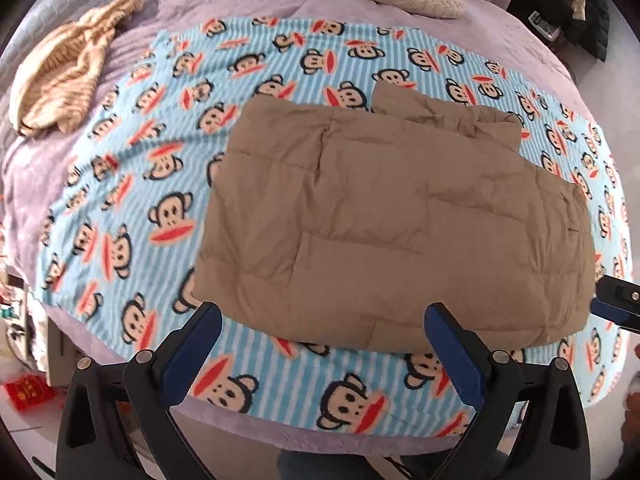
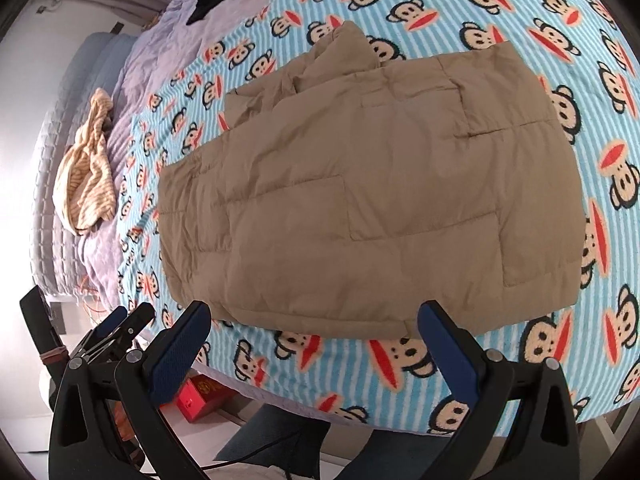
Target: Fold large clothes
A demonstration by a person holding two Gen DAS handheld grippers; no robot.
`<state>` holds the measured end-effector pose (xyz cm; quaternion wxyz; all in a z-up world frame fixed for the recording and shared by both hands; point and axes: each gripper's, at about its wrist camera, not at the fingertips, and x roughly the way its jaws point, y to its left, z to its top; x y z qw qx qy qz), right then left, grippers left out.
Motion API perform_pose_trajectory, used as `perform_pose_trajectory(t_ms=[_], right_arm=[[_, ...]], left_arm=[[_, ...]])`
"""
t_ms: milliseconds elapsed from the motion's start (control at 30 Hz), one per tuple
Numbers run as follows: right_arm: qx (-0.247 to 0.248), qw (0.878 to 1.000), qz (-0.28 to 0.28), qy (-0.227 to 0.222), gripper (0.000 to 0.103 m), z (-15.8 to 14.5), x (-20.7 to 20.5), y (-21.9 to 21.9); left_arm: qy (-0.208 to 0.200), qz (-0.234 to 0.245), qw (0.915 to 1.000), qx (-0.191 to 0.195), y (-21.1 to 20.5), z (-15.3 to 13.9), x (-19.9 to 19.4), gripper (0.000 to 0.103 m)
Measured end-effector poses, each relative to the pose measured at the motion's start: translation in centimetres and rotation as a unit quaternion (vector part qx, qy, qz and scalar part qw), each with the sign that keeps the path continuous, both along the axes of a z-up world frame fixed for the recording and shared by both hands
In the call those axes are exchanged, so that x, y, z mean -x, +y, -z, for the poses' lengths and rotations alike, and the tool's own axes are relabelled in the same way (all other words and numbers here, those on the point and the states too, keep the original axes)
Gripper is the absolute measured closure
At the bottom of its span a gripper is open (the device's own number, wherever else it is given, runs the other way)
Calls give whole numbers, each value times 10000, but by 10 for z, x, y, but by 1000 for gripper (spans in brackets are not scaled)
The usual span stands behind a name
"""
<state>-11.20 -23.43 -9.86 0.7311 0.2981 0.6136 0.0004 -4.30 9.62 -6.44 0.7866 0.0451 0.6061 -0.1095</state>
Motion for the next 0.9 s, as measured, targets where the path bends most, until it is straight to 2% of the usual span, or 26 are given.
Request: perform_pose_trajectory(t_ms=[133, 367, 500, 533, 567, 600, 633, 667, 700, 900], right_arm=[[-5, 10000, -41, 31, 0, 7, -11, 12], [-13, 9996, 262, 85, 0, 23, -42, 45], [186, 9991, 357, 122, 1, 30, -58, 66], [199, 9988, 435, 129, 4, 32, -63, 69], [189, 9985, 483, 148, 18, 35, -66, 71], [198, 9984, 502, 193, 42, 37, -70, 73], [234, 9981, 516, 251, 55, 40, -74, 75], [264, 9978, 531, 282, 78, 43, -77, 76], [282, 9977, 545, 287, 83, 45, -79, 76], [642, 9969, 382, 229, 83, 58, -104, 79]], left_arm=[[20, 110, 9999, 124, 14, 9, -17, 1], [204, 335, 9987, 329, 56, 33, -84, 1], [395, 373, 9974, 472, 79, 52, -121, 1], [421, 362, 9974, 464, 83, 56, -126, 1], [459, 340, 9973, 469, 88, 61, -132, 1], [503, 322, 9969, 515, 91, 65, -135, 1], [565, 292, 9962, 594, 95, 70, -138, 1], [634, 258, 9953, 683, 98, 76, -142, 1], [687, 255, 9944, 762, 101, 80, -145, 1], [870, 521, 9866, 1282, 106, 110, -168, 1]])
